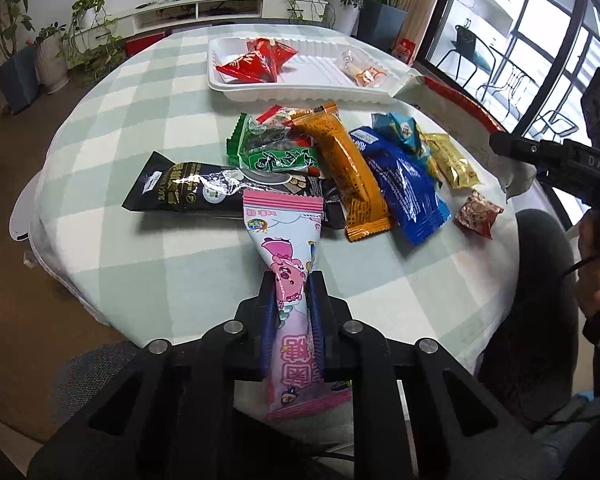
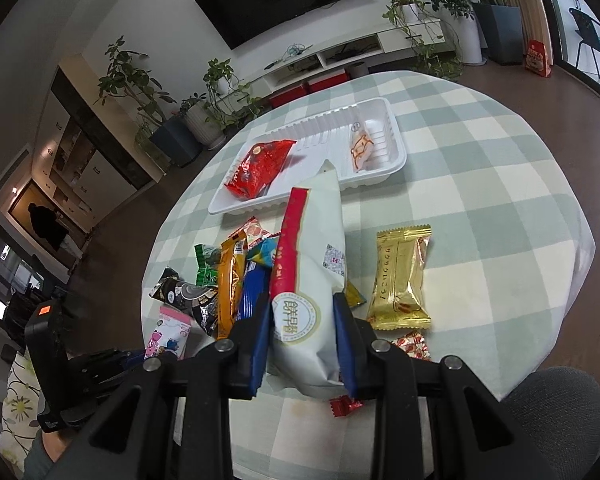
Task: Organize snacks
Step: 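Lift the pink packet with the left tool while the right tool grasps the white-and-red bread bag, then carry the pink packet with the left tool while the right tool carries the bread bag to the tray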
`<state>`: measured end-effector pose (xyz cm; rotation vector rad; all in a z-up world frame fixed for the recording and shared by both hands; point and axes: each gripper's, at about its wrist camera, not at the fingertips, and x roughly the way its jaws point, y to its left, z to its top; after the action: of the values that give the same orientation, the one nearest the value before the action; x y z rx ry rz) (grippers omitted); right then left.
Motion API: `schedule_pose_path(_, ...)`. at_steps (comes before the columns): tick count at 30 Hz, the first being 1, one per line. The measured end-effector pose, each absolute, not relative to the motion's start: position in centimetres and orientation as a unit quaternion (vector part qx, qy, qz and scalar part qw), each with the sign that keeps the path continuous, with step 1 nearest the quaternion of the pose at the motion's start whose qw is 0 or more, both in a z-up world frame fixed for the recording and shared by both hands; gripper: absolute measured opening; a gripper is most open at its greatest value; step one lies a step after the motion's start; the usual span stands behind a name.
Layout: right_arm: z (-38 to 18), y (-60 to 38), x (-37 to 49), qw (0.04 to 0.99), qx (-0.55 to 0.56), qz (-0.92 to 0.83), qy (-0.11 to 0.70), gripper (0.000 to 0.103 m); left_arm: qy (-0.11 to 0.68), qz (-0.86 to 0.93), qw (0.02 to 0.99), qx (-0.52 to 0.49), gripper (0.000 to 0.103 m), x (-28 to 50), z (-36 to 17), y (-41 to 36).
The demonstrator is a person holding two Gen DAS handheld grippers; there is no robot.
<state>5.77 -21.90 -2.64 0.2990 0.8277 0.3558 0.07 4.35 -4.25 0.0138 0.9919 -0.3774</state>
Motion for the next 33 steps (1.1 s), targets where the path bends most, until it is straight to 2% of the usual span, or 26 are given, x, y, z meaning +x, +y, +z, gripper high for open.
schedule_pose_path(19, -1.9, -23.1, 5.8, 0.898, 0.156, 0.159, 0.381, 0.032, 0.424, -0.217, 0.875, -0.083, 0.014, 2.9, 1.2, 6.4)
schedule_pose_path(33, 3.8, -23.9, 10.9, 0.927, 0.121, 0.153, 0.320, 0.032, 0.367, -0.249, 0.894, -0.064, 0.014, 14.6, 10.0, 5.8)
